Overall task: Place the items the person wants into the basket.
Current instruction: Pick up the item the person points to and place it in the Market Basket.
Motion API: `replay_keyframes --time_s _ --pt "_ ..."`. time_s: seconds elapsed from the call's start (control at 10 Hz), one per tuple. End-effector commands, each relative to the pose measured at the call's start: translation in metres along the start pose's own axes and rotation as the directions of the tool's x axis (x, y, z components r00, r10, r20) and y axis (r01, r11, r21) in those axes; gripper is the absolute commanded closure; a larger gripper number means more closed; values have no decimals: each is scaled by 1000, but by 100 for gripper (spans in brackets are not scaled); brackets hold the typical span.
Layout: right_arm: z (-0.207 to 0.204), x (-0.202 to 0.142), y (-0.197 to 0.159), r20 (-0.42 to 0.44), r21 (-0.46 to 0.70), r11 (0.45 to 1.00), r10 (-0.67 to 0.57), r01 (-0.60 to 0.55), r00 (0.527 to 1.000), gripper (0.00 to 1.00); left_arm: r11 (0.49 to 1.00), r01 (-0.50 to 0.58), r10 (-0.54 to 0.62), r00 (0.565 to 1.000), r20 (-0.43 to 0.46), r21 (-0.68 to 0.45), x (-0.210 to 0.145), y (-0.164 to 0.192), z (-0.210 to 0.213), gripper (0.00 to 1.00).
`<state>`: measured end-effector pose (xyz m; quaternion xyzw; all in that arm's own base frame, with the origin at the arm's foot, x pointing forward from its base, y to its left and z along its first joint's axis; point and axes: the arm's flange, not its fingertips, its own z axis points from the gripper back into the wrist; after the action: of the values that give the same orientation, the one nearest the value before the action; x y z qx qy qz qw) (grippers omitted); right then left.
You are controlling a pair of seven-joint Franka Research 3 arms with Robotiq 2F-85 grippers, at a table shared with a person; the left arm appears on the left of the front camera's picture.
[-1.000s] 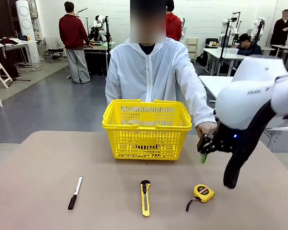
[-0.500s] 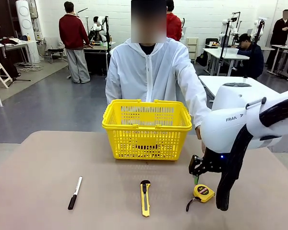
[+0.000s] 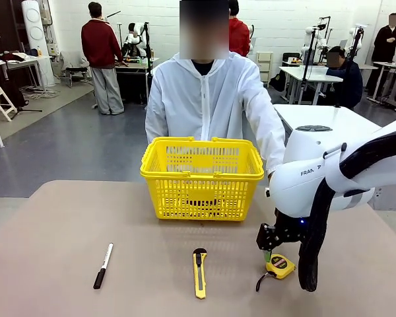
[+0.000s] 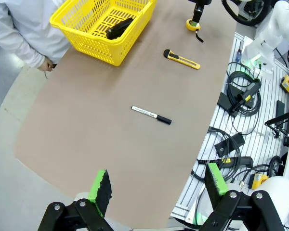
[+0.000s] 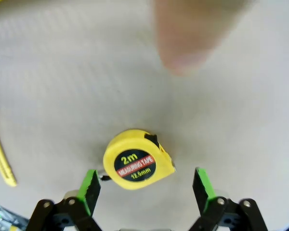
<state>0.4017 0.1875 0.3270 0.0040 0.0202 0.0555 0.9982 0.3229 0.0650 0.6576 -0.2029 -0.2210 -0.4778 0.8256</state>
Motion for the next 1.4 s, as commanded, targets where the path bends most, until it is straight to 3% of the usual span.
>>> replay_keyframes --time_s 0.0,0.4,0.9,1.0,1.1,1.2,1.3 --pt "-10 9 2 23 16 997 75 -75 997 0 1000 20 -20 1000 13 -12 -1 1 2 0" --pt "-19 10 5 -41 22 993 114 -113 993 0 1000 20 -20 1000 13 -12 -1 1 2 0" --pt "-23 14 1 -49 15 987 160 -159 986 0 1000 20 -20 1000 13 -12 -1 1 2 0" --pt "-24 13 1 -50 6 985 173 -173 984 59 1000 20 -20 1000 13 -12 -1 1 2 0" --pt "-24 12 1 -52 0 984 180 -180 982 59 1000 20 -20 1000 13 -12 -1 1 2 0" --pt "-24 12 1 -56 7 983 186 -186 981 100 1000 20 -20 1000 13 -12 -1 1 2 0" --pt "-25 12 1 -66 12 981 192 -192 979 64 1000 20 -20 1000 13 -12 -1 1 2 0"
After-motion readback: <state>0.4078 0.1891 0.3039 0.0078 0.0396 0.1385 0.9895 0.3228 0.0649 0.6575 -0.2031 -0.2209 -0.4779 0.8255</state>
